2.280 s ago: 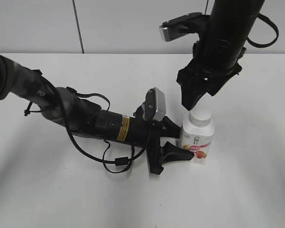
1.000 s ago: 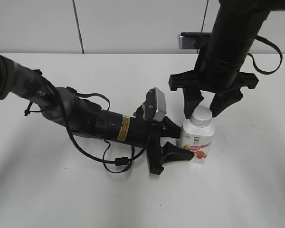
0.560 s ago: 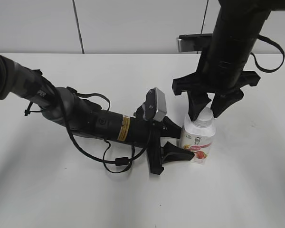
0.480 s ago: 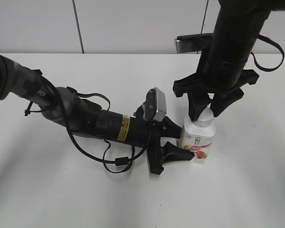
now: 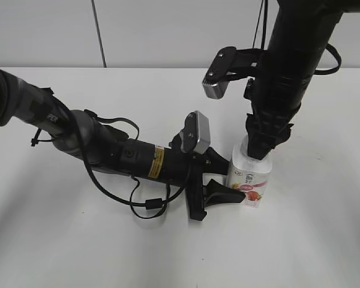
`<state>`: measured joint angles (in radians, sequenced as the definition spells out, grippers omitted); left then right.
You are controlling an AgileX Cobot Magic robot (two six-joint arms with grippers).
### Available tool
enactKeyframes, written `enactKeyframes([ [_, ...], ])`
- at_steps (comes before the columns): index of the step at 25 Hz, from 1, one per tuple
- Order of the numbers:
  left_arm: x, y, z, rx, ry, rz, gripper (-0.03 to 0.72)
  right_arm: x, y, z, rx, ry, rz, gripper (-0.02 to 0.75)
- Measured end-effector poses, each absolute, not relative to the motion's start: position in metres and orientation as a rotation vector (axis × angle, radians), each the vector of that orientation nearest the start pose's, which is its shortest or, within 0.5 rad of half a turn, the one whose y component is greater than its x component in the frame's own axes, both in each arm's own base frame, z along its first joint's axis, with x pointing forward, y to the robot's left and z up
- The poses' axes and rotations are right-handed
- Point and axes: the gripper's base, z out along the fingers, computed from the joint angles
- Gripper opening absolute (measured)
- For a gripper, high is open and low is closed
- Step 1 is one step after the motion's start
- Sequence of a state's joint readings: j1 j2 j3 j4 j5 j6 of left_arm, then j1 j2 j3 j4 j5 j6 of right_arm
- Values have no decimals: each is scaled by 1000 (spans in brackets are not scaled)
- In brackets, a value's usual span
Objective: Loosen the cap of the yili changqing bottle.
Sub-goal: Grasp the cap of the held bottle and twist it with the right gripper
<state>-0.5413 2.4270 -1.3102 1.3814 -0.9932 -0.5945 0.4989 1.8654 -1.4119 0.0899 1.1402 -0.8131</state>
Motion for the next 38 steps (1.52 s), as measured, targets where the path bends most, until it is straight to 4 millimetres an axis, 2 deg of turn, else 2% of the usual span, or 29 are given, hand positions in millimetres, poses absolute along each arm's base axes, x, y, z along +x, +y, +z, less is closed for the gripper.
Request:
enactKeyframes([
  [2, 325, -283, 40, 1551, 1462, -1045, 389, 319, 182, 222, -1975, 2329, 97, 386],
  [7, 325, -283, 40, 1551, 1462, -1045, 389, 320, 182, 223, -2055, 2245, 89, 386],
  [12, 325, -283, 40, 1551, 1462, -1045, 389, 319, 184, 223, -2043, 2247, 118, 389],
  [14, 325, -283, 40, 1551, 1462, -1045, 389, 319, 185, 225, -2012, 2263, 136, 426],
  [18, 325, -283, 40, 1551, 1463, -1046, 388, 322, 189, 232, -1906, 2320, 166, 551],
  [22, 325, -283, 40, 1551, 1463, -1046, 388, 322, 189, 242, -1842, 2396, 182, 564],
  [24, 325, -283, 40, 1551, 1463, -1046, 388, 325, 190, 250, -1732, 2463, 179, 564],
  [27, 325, -283, 40, 1551, 1463, -1046, 388, 328, 191, 256, -1452, 2630, 188, 564],
  [31, 325, -283, 40, 1551, 1463, -1046, 388, 328, 191, 257, -872, 2901, 222, 564],
  [33, 325, -283, 40, 1551, 1464, -1045, 388, 328, 190, 257, -655, 2969, 217, 563],
  [35, 325, -283, 40, 1551, 1464, -1045, 388, 328, 189, 255, -528, 3006, 207, 552],
  [38, 325, -283, 40, 1550, 1464, -1045, 388, 325, 186, 247, -457, 3048, 184, 526],
])
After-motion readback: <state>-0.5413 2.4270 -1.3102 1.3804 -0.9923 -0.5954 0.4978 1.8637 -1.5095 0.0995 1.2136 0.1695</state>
